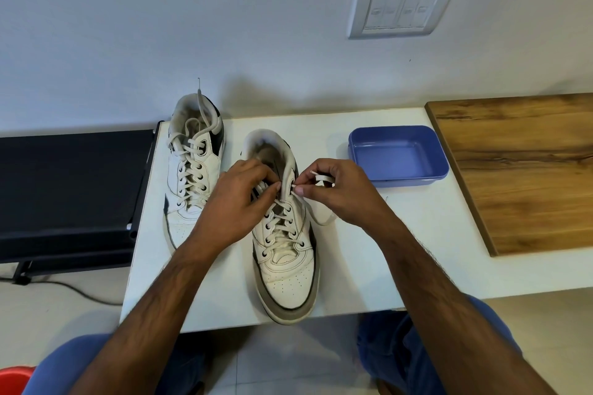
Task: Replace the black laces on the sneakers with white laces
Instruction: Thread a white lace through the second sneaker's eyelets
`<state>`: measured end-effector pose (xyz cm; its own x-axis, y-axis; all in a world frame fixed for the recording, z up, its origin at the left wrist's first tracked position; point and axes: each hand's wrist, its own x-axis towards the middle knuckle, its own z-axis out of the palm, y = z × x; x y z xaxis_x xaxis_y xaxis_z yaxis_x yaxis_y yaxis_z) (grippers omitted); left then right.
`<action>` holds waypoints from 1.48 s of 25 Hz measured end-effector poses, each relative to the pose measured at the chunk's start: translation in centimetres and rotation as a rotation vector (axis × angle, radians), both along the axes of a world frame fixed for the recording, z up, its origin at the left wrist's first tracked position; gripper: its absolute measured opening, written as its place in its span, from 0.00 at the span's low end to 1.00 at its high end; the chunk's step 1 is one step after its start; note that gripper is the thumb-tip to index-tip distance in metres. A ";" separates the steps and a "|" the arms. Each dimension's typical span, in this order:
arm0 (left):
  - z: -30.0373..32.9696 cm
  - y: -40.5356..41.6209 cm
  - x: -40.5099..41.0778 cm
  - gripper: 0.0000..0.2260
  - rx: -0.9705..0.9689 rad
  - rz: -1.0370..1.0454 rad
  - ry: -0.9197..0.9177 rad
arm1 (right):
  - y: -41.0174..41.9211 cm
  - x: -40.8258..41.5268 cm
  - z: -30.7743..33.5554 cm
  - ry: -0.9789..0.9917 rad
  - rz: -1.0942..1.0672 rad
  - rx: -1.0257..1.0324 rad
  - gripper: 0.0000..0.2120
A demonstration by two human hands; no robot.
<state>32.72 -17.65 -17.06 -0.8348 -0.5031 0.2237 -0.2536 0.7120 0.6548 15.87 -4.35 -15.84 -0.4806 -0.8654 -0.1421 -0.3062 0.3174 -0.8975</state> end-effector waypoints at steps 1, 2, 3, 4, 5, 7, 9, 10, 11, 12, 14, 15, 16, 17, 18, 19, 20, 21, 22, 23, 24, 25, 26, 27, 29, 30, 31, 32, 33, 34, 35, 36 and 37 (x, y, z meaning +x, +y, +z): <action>0.2 0.0 0.0 0.03 0.003 0.006 0.008 | 0.0 0.0 0.0 -0.001 0.002 -0.001 0.04; 0.3 0.1 0.1 0.01 -0.005 0.009 0.015 | 0.0 0.0 0.0 -0.002 0.004 -0.001 0.04; 0.5 0.1 0.1 0.02 -0.022 0.017 0.019 | 0.0 0.0 0.1 0.000 0.008 0.000 0.04; 0.5 0.1 0.2 0.03 -0.046 0.021 0.017 | 0.1 -0.1 0.1 0.004 0.013 0.002 0.04; 0.6 0.1 0.2 0.04 -0.072 0.023 0.020 | 0.1 -0.2 0.2 0.010 0.020 0.005 0.04; 0.6 0.1 0.2 0.05 -0.123 0.011 0.032 | 0.1 -0.3 0.2 0.019 0.028 0.006 0.03; 0.5 0.0 0.2 0.05 -0.133 -0.001 0.047 | 0.2 -0.2 0.3 0.027 0.013 0.005 0.03; 0.4 0.0 0.2 0.05 -0.130 -0.006 0.056 | 0.1 0.0 0.3 0.042 0.006 0.001 0.04; 0.3 -0.1 0.2 0.05 -0.125 -0.010 0.068 | 0.1 0.1 0.4 0.067 0.005 -0.008 0.04; 0.2 -0.1 0.2 0.04 -0.118 -0.013 0.082 | 0.0 0.3 0.4 0.100 0.012 -0.022 0.04; 0.0 -0.1 0.1 0.04 -0.080 -0.002 0.114 | -0.1 0.6 0.5 0.154 0.038 -0.055 0.05; -0.1 0.0 0.0 0.04 -0.055 0.005 0.130 | -0.2 0.6 0.5 0.161 0.046 -0.068 0.06; -0.2 0.0 0.0 0.03 -0.039 0.010 0.142 | -0.2 0.6 0.5 0.152 0.047 -0.079 0.06; -0.3 0.0 -0.1 0.03 -0.032 0.010 0.147 | -0.2 0.7 0.4 0.139 0.043 -0.088 0.06; -0.3 0.0 -0.1 0.03 -0.032 0.009 0.147 | -0.2 0.7 0.3 0.130 0.042 -0.096 0.06; -0.5 0.1 -0.2 0.03 -0.038 0.008 0.145 | -0.2 0.8 0.2 0.128 0.042 -0.102 0.06; -0.7 0.1 -0.2 0.03 -0.048 0.011 0.145 | -0.2 0.9 0.1 0.126 0.042 -0.108 0.06; -0.9 0.2 -0.3 0.04 -0.063 0.014 0.149 | -0.3 0.9 0.0 0.120 0.043 -0.113 0.05; -1.1 0.2 -0.3 0.05 -0.083 0.013 0.159 | -0.3 0.9 0.0 0.112 0.044 -0.117 0.06; -1.3 0.2 -0.2 0.07 -0.109 0.007 0.174 | -0.4 0.9 0.0 0.104 0.047 -0.123 0.06; -1.4 0.2 -0.2 0.09 -0.142 0.004 0.192 | -0.4 0.9 0.0 0.095 0.050 -0.128 0.06; -1.4 0.4 -0.1 0.12 -0.180 0.009 0.208 | -0.3 0.9 0.0 0.084 0.055 -0.131 0.06; -1.3 0.6 -0.1 0.13 -0.225 0.021 0.217 | -0.3 0.8 0.1 0.072 0.060 -0.132 0.06; -1.2 0.8 -0.1 0.14 -0.273 0.033 0.214 | -0.3 0.8 0.2 0.064 0.066 -0.128 0.06; -1.0 1.4 -0.1 0.12 -0.356 0.058 0.176 | -0.2 0.3 0.5 0.074 0.078 -0.113 0.06; -0.8 1.5 -0.1 0.11 -0.376 0.062 0.154 | -0.1 -0.1 0.7 0.073 0.076 -0.108 0.06; -0.5 1.4 -0.1 0.09 -0.372 0.052 0.132 | -0.1 -0.6 0.9 0.056 0.060 -0.110 0.05; -0.1 1.2 0.1 0.07 -0.352 0.029 0.113 | 0.0 -1.2 1.1 0.031 0.036 -0.117 0.05; 0.3 1.0 0.3 0.05 -0.337 0.004 0.103 | 0.1 -1.7 1.2 0.016 0.014 -0.123 0.06; 0.6 1.1 0.4 0.05 -0.341 -0.014 0.098 | 0.2 -2.2 1.4 0.019 -0.004 -0.126 0.06; 0.8 1.3 0.5 0.06 -0.369 -0.025 0.086 | 0.2 -2.5 1.4 0.042 -0.021 -0.126 0.06; 1.0 1.7 0.4 0.08 -0.421 -0.036 0.060 | 0.3 -2.8 1.5 0.078 -0.044 -0.131 0.06; 0.8 2.2 0.2 0.09 -0.492 -0.049 0.020 | 0.3 -3.1 1.4 0.121 -0.079 -0.139 0.06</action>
<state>32.90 -15.41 -16.21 -0.8480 -0.2939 0.4411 -0.2028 0.9487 0.2424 12.82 -4.08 -14.41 -0.5541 -0.8315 0.0395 -0.3936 0.2199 -0.8926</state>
